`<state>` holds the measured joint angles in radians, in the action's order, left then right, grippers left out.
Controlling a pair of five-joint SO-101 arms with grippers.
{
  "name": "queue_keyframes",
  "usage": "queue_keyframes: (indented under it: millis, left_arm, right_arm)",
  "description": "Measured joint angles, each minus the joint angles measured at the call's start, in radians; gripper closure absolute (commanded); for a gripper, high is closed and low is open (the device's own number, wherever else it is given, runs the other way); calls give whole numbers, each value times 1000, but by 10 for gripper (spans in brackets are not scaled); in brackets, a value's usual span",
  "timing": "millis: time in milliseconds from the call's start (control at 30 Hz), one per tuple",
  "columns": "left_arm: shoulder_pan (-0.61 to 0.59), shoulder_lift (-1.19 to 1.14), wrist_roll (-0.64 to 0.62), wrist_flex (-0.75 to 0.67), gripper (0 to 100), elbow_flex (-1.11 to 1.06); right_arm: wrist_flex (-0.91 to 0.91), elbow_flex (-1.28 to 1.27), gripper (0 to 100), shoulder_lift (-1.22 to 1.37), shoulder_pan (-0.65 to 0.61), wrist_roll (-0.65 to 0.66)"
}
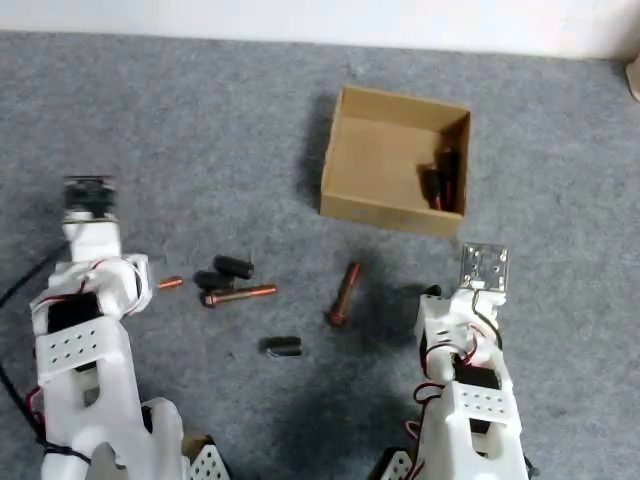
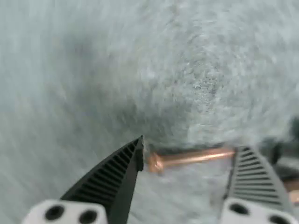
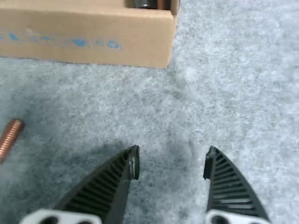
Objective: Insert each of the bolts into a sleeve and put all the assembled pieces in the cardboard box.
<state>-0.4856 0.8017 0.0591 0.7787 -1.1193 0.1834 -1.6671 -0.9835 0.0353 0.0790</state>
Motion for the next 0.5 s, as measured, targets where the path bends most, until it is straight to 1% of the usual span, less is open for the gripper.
queue_keyframes:
  millis: [33, 100, 200, 267, 333, 433, 500]
  left_arm:
    - [-2, 0, -91, 31, 669, 5]
    - [-2, 0, -219, 77, 692, 9]
    - [-2, 0, -304, 112, 780, 9]
    - [-2, 0, -367, 118, 820, 9]
    - [-2, 0, -453, 121, 811, 8]
    - [-2, 0, -565, 138, 746, -14]
    - [-2, 0, -605, 170, 705, -15]
  right_arm:
    - [0, 0, 785, 0, 0, 0]
    - [0, 0, 785, 0, 0, 0]
    - [0, 0, 785, 0, 0, 0]
    - [0, 0, 785, 0, 0, 0]
    - [0, 0, 785, 0, 0, 0]
    - [0, 0, 785, 0, 0, 0]
    - [0, 0, 785, 0, 0, 0]
